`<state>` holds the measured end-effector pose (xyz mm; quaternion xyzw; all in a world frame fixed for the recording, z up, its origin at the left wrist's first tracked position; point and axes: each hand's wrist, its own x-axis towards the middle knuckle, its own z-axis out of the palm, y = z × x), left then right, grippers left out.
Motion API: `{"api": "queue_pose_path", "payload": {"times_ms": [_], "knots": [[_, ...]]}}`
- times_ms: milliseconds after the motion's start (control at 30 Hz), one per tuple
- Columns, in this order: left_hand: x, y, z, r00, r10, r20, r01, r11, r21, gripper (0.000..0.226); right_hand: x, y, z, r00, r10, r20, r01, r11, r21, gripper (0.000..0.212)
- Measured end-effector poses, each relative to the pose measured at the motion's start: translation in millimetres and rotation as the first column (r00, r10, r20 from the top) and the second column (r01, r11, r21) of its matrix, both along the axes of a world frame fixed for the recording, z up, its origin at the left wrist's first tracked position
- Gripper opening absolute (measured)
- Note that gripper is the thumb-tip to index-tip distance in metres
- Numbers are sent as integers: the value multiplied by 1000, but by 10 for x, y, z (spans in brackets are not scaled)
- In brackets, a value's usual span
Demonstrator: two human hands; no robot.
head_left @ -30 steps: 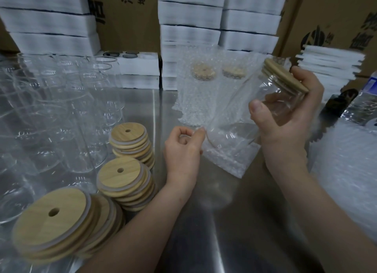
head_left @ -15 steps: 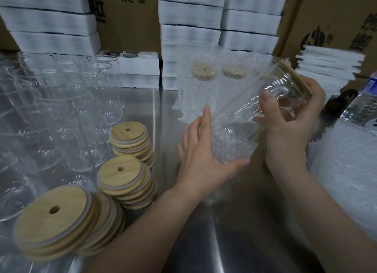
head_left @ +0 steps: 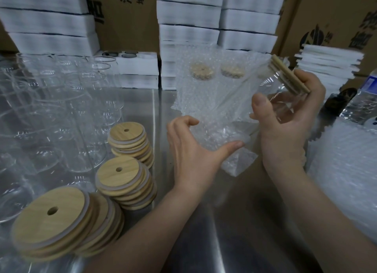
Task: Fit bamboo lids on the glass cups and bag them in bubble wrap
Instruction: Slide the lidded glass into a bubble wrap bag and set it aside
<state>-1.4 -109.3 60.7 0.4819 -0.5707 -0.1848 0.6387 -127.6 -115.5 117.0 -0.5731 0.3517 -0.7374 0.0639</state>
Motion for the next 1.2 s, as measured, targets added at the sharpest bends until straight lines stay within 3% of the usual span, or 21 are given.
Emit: {"api": "queue_pose_path", "payload": {"times_ms": [100,267,367,600,1000,1200], "knots": [[-10,26,-21,999,1,47,1,999,-32,66,5,-2,-12,999,-7,40,7,1000,1,62],[-5,6,-31,961,-90,260,86,996,29,102,12,-12,-39,997,0,72,-3,999,49,59],[-6,-14,-59,948,-64,313,61,998,17,101,38,-5,-43,996,62,59,-66,996,67,58],[6,3,-42,973,-7,229,21,998,-60,99,80,-2,-66,983,182,5,-182,980,76,59],[46,4,-12,994,-15,104,28,992,-125,94,109,-34,-119,924,316,-213,-289,945,151,64],[52,1,10,988,-148,38,150,986,-79,107,118,-42,-133,920,306,-245,-273,949,157,65]]}}
